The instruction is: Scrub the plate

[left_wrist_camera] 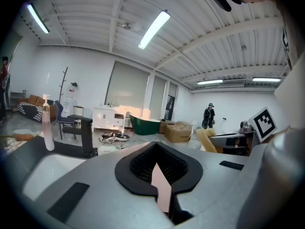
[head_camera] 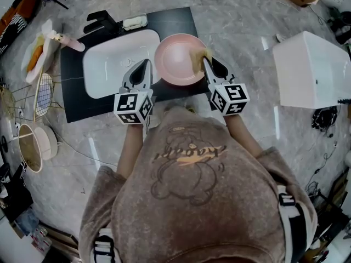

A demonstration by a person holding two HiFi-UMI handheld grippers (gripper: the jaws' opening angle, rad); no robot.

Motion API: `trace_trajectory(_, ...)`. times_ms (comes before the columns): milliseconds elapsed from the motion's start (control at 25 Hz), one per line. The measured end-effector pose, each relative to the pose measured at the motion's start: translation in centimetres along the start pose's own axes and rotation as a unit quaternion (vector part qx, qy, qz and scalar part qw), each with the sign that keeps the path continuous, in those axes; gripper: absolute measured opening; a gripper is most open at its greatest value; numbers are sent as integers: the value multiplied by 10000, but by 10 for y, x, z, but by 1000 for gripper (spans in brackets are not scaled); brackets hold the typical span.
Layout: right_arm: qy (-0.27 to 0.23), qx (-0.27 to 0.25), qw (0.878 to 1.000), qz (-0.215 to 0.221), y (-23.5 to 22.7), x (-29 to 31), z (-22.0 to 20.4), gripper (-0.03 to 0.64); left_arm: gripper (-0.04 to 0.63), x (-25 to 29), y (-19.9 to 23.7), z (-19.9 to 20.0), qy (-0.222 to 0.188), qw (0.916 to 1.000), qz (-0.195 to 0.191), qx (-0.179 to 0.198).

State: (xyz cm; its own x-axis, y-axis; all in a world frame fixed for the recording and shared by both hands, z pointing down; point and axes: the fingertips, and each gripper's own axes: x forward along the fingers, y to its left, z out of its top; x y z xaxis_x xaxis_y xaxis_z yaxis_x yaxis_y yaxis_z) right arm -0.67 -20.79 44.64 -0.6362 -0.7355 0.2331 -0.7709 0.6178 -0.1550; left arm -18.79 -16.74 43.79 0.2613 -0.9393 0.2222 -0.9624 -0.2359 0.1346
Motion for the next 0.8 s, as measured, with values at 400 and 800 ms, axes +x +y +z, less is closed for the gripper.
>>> trace_trajectory(400,16,-7,10000,-19,-1,-2,1,49,18,0,-1,1,-14,9999,19,-132)
trace_trajectory(800,53,24,10000,-11,-3,-6,-4,49,17,1,-6,-3,18,9998,32,-206)
